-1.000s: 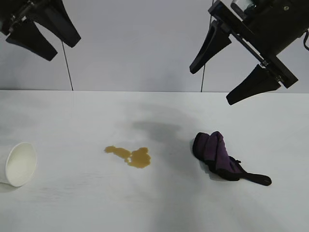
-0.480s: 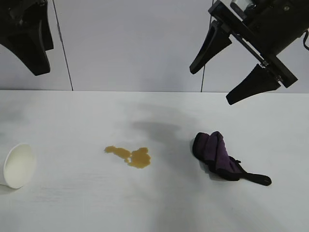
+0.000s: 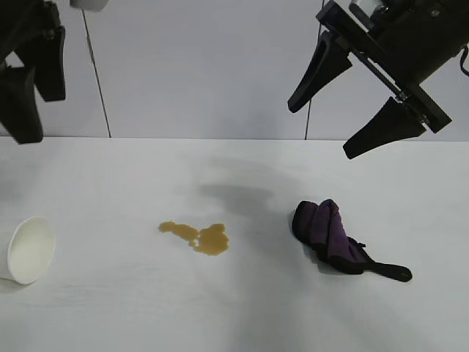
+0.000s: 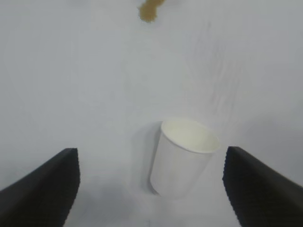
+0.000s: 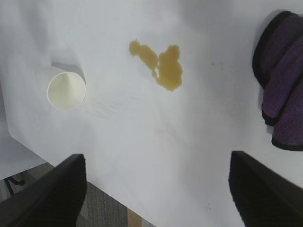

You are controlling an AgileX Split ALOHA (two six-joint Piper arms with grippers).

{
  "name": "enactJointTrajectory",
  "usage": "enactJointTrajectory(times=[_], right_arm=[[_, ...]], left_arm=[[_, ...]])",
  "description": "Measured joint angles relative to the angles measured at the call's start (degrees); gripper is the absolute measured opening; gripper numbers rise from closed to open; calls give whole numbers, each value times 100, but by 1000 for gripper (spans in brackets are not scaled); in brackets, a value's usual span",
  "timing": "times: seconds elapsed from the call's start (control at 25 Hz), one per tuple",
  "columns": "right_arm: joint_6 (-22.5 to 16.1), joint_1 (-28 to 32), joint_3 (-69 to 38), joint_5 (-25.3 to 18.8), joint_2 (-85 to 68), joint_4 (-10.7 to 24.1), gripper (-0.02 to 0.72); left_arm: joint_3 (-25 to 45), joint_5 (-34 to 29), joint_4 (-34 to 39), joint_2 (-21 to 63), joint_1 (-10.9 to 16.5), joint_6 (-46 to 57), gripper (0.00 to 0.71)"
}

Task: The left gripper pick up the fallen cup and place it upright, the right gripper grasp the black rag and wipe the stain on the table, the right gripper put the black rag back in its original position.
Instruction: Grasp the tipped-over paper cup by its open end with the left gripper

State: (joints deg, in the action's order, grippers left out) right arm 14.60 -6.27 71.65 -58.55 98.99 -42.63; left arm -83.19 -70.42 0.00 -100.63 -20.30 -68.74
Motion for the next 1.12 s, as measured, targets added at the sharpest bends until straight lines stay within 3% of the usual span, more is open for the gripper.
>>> enactJointTrajectory(times=[0.32,0.76,1.12], right_arm=[[0,0,0,0,0,52,566],[0,0,0,0,0,130,566],[0,0,0,111,0,136,566]], left_arm=[[502,62,142,0,0,-113,597],[1275,1048,398,0,0,-750,597],[1641,1183,566,-36,0,-924,597]])
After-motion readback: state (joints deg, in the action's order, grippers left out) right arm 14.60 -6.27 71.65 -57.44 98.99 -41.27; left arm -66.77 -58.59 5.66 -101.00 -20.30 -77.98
